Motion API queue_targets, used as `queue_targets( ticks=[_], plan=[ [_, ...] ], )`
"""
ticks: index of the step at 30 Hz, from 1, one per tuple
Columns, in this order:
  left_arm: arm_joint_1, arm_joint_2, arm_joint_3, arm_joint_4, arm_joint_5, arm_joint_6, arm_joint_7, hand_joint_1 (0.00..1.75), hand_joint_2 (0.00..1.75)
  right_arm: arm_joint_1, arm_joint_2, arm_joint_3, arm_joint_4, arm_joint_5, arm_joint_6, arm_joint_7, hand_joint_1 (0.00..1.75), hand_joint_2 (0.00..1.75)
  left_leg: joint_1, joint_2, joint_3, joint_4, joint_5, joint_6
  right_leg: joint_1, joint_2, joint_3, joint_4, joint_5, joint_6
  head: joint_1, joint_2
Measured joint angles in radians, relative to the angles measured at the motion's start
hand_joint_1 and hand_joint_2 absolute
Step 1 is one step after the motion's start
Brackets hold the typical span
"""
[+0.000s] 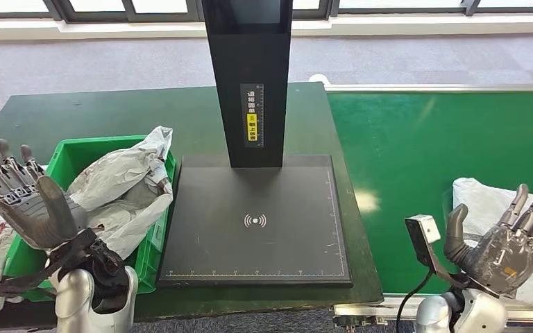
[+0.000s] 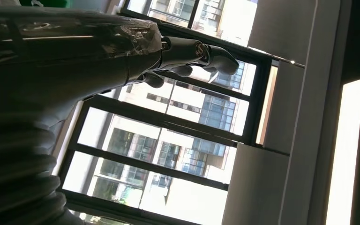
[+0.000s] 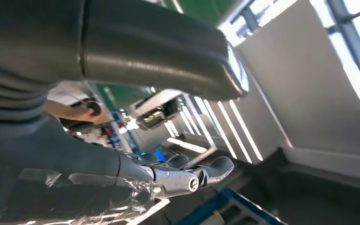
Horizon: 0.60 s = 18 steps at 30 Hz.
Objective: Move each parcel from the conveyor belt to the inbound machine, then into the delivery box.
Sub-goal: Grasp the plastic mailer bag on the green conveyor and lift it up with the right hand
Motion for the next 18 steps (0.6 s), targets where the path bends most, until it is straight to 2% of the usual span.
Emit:
queue_targets(
  ticks=[5,9,14,18],
  plan=[
    [0.002,0.000,-0.017,-0.019,-0.033,0.016,0.000,0.00,1.75,-0.069,0.011,-0.118,0.137,0.076,0.000,0.035,0.00,1.75,0.000,0.000,0.001,0.000,0.001,-0.001,0.001,0.000,0.000,0.000,0.000,0.000,0.000,0.000],
    [0.002,0.001,-0.034,-0.026,-0.045,0.022,0.000,0.00,1.75,-0.109,0.013,-0.177,0.230,0.127,0.000,0.097,0.00,0.00,0.001,0.000,0.001,0.000,0.001,-0.001,0.001,0.000,0.000,0.000,0.000,0.000,0.000,0.000],
    [0.002,0.002,-0.063,-0.029,-0.119,0.071,0.000,0.00,1.75,-0.137,0.007,-0.211,0.335,0.174,0.000,0.203,0.00,0.00,0.001,0.000,0.000,0.000,0.001,-0.001,0.000,0.000,0.000,0.000,0.000,0.000,0.000,0.000],
    [0.002,0.004,-0.093,-0.029,-0.152,0.086,0.000,0.00,1.75,-0.142,-0.002,-0.214,0.372,0.188,-0.001,0.234,0.00,0.00,0.000,0.000,0.000,0.000,0.001,-0.001,0.000,0.000,-0.001,0.000,0.000,0.000,0.000,0.000]
  ],
)
